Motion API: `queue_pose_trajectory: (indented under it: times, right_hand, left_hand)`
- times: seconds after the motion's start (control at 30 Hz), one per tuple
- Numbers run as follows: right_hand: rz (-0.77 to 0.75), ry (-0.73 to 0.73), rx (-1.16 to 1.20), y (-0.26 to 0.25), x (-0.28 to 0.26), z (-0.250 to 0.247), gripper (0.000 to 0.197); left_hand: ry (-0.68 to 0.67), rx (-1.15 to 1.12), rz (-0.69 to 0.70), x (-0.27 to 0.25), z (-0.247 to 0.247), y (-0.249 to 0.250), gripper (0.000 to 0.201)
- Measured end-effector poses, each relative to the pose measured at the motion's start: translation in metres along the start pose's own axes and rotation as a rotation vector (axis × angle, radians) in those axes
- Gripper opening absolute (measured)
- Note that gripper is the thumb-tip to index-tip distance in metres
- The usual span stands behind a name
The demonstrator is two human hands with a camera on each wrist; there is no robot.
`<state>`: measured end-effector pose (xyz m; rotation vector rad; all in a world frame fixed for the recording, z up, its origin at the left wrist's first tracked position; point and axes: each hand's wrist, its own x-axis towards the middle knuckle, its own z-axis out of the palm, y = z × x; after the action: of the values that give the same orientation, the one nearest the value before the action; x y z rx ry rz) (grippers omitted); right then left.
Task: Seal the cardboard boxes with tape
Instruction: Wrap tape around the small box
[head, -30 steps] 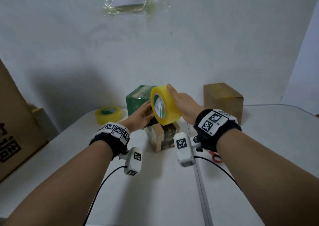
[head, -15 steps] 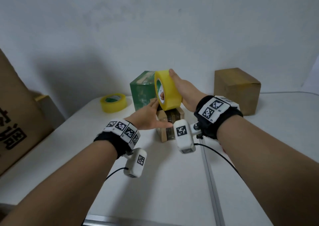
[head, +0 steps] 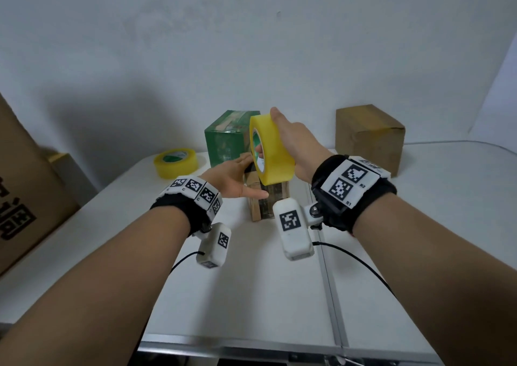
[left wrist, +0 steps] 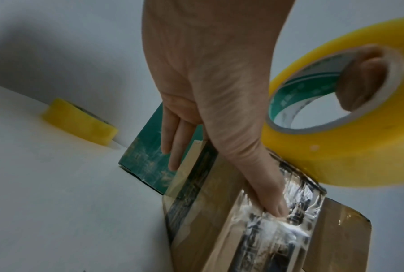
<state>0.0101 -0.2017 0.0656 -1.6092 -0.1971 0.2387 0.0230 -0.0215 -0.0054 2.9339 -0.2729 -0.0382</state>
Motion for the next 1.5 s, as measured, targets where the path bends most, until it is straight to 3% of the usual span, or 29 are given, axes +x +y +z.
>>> queue_pose_trajectory:
  times: [0.07, 0.2, 0.33, 0.4, 0.5, 0.6, 0.67, 0.83, 1.03, 1.23, 1.37, 1.5]
  right_hand:
    - [-0.007, 0.016, 0.007, 0.001, -0.011, 0.001, 0.076]
    - [0.009, 0.068, 0.005, 0.01, -0.009, 0.002, 0.121]
    - [0.051, 0.003, -0.001, 0.018, -0.026, 0.005, 0.119]
    - [0.075, 0.01, -0.018, 0.028, -0.033, 0.002, 0.122]
    - [0.131, 0.012, -0.027, 0.042, -0.045, -0.004, 0.109]
    - [0.137, 0.004, -0.001, 0.046, -0.068, -0.009, 0.07]
    - [0.158, -0.028, 0.033, 0.057, -0.068, -0.014, 0.058]
    - [0.176, -0.047, 0.089, 0.069, -0.079, -0.012, 0.062]
    - [0.186, -0.046, 0.095, 0.082, -0.077, -0.011, 0.06]
    - [0.189, -0.037, 0.038, 0.095, -0.074, -0.006, 0.07]
    - [0.19, -0.036, 0.069, 0.098, -0.072, -0.012, 0.065]
    - [0.201, -0.06, 0.049, 0.095, -0.071, -0.013, 0.063]
  left_hand:
    - [-0.011, 0.026, 0.007, -0.001, -0.002, 0.003, 0.114]
    - [-0.025, 0.047, -0.022, 0.001, -0.003, 0.007, 0.117]
    - [0.025, 0.016, -0.09, 0.001, -0.003, 0.011, 0.078]
    - [0.021, -0.002, -0.093, 0.0, -0.003, 0.01, 0.077]
    - [0.026, 0.039, -0.096, 0.0, -0.002, 0.014, 0.088]
    - [0.035, 0.092, -0.111, 0.001, -0.002, 0.017, 0.094]
    - [0.052, 0.106, -0.112, 0.003, 0.0, 0.016, 0.091]
    - [0.041, 0.088, -0.134, 0.005, -0.001, 0.016, 0.082]
    - [0.033, 0.071, -0.191, 0.008, 0.0, 0.018, 0.099]
    - [0.057, 0.047, -0.193, 0.004, 0.002, 0.02, 0.099]
    - [0.071, 0.019, -0.169, 0.004, 0.002, 0.022, 0.105]
    - [0.023, 0.1, -0.159, 0.007, 0.0, 0.019, 0.123]
